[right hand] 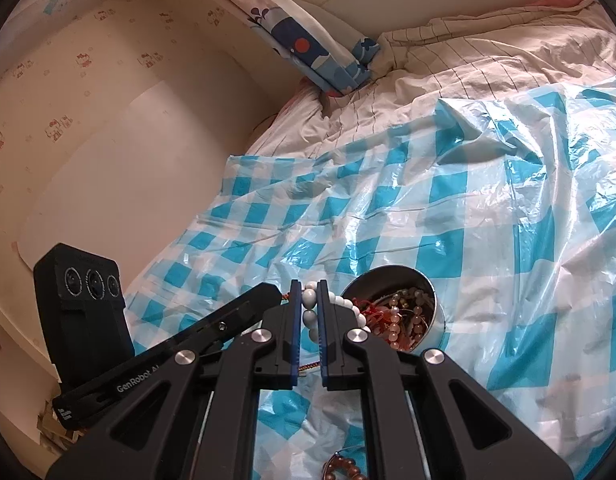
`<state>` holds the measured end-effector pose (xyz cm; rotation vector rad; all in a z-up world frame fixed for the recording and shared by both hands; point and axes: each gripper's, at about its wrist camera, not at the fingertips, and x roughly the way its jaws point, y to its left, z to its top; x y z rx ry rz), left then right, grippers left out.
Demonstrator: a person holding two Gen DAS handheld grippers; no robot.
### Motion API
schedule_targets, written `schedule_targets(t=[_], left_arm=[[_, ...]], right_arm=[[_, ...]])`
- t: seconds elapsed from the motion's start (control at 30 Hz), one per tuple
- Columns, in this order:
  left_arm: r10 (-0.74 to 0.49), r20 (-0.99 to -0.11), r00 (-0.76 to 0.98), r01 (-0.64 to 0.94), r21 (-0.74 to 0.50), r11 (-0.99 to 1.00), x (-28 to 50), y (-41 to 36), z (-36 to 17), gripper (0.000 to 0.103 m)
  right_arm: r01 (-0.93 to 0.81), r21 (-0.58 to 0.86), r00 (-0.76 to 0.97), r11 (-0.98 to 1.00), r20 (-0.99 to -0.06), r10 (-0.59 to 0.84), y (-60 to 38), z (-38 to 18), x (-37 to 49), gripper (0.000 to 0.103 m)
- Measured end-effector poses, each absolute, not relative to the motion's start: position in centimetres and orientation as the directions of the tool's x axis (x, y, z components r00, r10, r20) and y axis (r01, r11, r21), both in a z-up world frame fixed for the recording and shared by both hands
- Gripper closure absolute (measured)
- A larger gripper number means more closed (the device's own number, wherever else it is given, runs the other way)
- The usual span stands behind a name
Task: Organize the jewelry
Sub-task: 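Lift both held bracelets and carry them over the steel tin, then open both grippers to release the bangle and pearl bracelet into the tin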
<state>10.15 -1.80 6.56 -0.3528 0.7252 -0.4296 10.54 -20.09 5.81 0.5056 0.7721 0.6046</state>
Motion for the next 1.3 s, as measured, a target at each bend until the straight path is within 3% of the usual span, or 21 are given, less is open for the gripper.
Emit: schedule_targets(t=[0.53, 0.63, 0.8, 1.2, 1.3], left_arm=[[-0.53, -0.574, 0.624, 0.187, -0.55, 0.814, 13.6, -2.6, 2.7, 0.099], [-0.493, -0.65, 0.578, 0.122, -0.529, 0.84, 14.4, -2.6, 0.8, 0.097], [-0.457, -0.685, 0.567, 0.055, -0.522, 0.851, 14.6, -1.6, -0.2, 0.083], [-0.422, -0.677, 0.602, 0.002, -0.528, 0.849, 14.4, 0.0, 0.1, 0.081], [-0.435, -0.672, 0.599, 0.013, -0.535, 0.845, 14.4, -0.2, 0.1, 0.081]], right_arm=[[-0.266, 0.587, 0.582, 0.765, -0.535, 0.612, -20.1, 3.2, 12.8, 0.095], [-0.251, 0.583, 0.554, 0.773, -0.569, 0.608, -19.6, 1.9, 13.8, 0.093], [-0.211, 0.579, 0.517, 0.788, -0.618, 0.592, -19.1, -0.2, 14.2, 0.092], [-0.216, 0.576, 0.518, 0.789, -0.618, 0.592, -19.1, 0.2, 13.9, 0.091], [-0.22, 0.569, 0.52, 0.793, -0.619, 0.588, -18.9, 0.5, 13.8, 0.086]])
